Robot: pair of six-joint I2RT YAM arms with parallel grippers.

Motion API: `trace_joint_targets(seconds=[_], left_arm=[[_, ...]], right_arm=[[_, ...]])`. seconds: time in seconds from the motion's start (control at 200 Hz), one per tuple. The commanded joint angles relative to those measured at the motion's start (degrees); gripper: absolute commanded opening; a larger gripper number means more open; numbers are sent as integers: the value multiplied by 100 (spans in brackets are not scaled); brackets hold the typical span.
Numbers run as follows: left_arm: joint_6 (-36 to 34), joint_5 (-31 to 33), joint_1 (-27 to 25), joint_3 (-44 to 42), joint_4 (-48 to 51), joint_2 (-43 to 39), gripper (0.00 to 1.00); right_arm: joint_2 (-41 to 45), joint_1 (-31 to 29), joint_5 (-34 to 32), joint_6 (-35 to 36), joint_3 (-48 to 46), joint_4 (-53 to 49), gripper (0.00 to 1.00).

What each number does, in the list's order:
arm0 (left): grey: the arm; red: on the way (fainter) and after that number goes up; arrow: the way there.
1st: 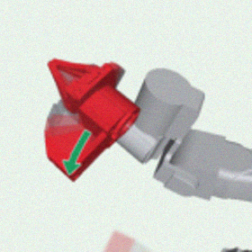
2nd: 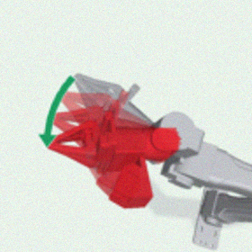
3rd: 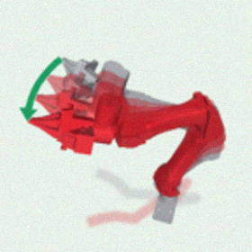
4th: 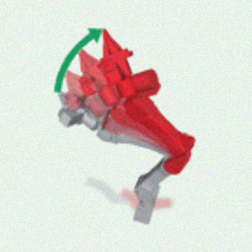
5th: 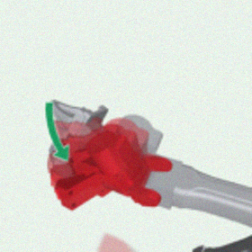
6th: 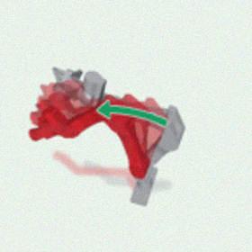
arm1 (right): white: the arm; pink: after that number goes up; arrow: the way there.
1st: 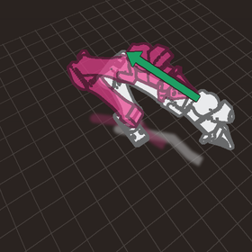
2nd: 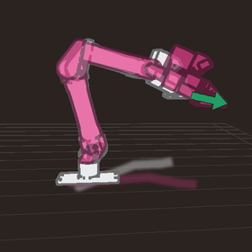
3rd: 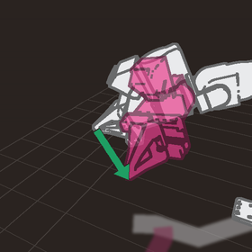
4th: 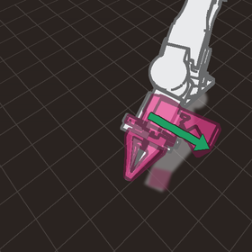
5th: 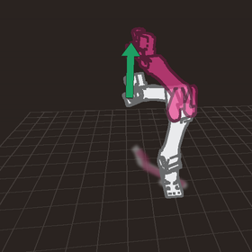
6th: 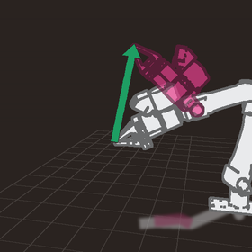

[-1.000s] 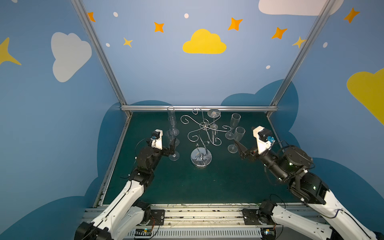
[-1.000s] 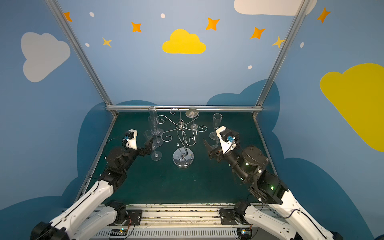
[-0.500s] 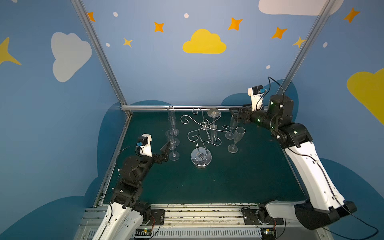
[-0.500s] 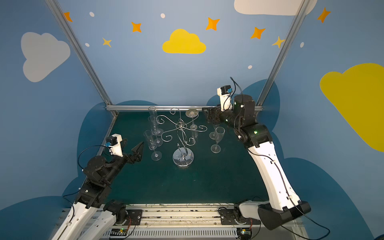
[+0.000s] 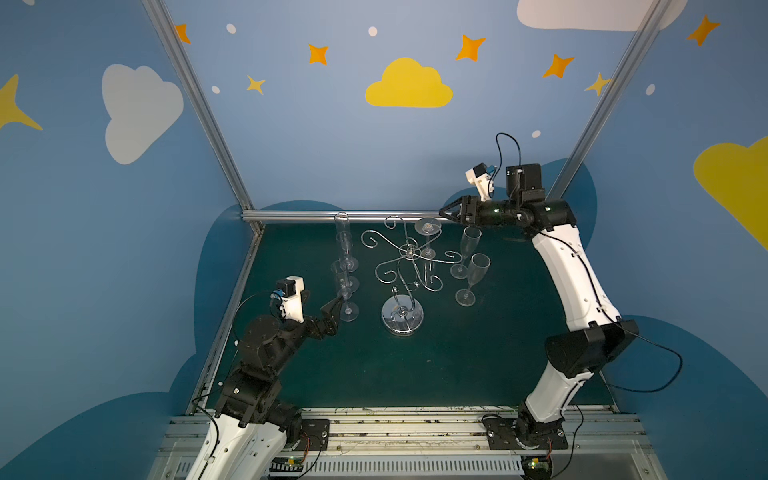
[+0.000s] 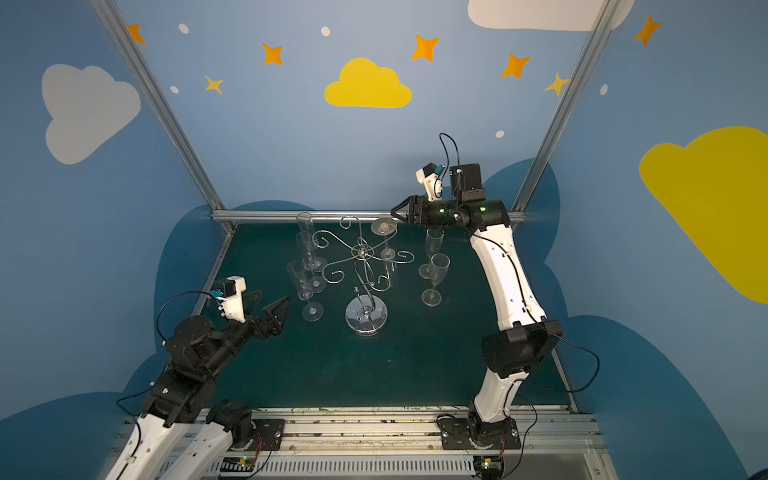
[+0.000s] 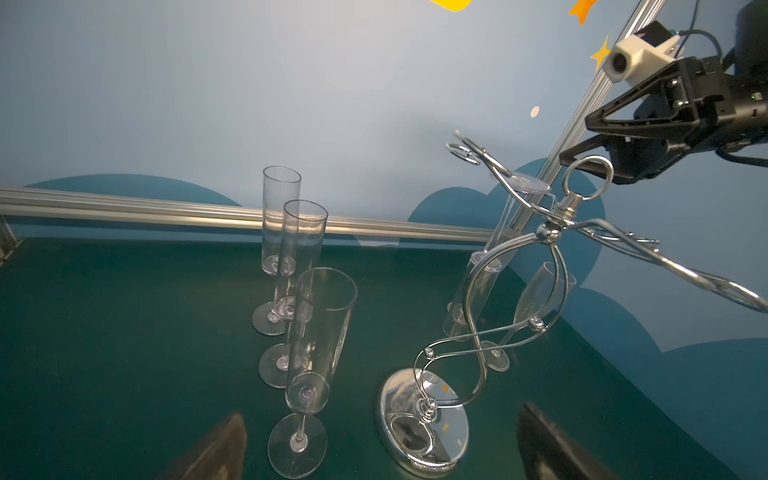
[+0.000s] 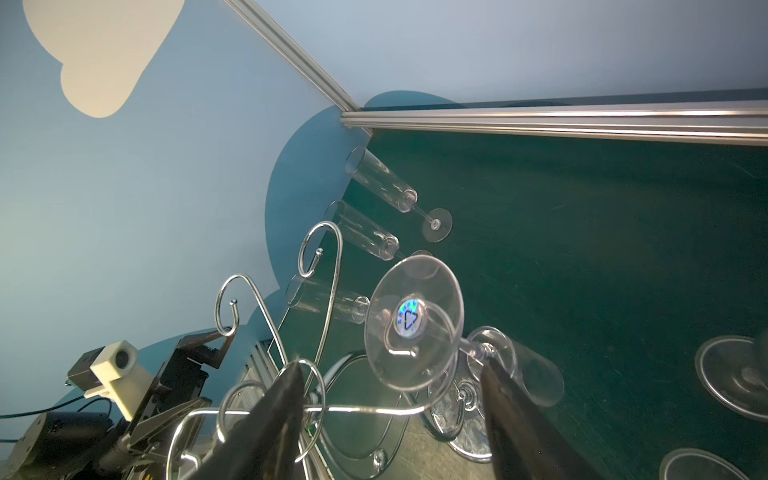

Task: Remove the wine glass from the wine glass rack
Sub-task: 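Reach the right gripper over the rack to a hanging glass's foot, then close the right gripper on the hanging glass's foot and hold it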

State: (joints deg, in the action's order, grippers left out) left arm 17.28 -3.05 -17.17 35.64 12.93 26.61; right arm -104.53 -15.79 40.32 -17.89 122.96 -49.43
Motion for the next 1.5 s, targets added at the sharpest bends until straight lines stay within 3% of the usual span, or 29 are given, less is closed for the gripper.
trace_joint_targets(seconds=[0.0, 0.32, 0.761, 1.492], left_arm=[[143, -117, -13, -78, 90, -107, 99], [123, -188, -22, -74, 340, -284, 99], [180, -205, -31, -92, 392, -349, 99], [162, -135, -31, -154, 394, -471, 99]], right_arm=[[-362, 15, 384, 56, 485, -554, 63], [-1070, -3, 561, -87, 959, -635, 55], [-1280, -84, 1051, -209, 1010, -479, 37], [-1491, -181, 1149, -214, 1134, -533, 8]])
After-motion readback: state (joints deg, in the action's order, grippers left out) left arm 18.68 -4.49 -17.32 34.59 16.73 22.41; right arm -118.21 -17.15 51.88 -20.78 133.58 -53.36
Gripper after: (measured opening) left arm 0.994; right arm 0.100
